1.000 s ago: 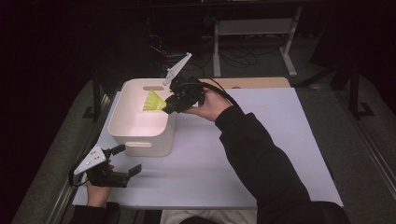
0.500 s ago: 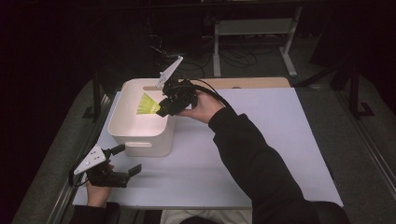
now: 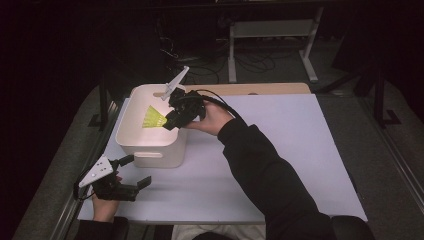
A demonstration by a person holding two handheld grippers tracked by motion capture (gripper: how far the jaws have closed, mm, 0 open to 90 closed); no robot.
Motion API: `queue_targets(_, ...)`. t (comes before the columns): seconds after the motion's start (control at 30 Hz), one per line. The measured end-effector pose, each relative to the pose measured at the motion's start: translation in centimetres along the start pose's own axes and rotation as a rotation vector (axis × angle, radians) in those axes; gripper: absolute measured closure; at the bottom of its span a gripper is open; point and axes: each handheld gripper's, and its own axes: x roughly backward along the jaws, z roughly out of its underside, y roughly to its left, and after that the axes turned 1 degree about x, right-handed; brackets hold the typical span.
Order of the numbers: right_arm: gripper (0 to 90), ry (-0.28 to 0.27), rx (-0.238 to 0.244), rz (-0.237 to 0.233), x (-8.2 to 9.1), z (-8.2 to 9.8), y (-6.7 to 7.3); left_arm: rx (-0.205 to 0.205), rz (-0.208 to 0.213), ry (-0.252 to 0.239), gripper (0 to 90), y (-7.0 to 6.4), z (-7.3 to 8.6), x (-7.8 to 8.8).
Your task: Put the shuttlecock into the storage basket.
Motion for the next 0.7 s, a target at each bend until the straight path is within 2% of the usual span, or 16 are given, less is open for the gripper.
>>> queue_targets(0.7,62.8,0.008,-0.018,-0.035,-2.4,0.6,-0.4,0.001,0.004,0.000,0.0,0.0,0.0,0.0)
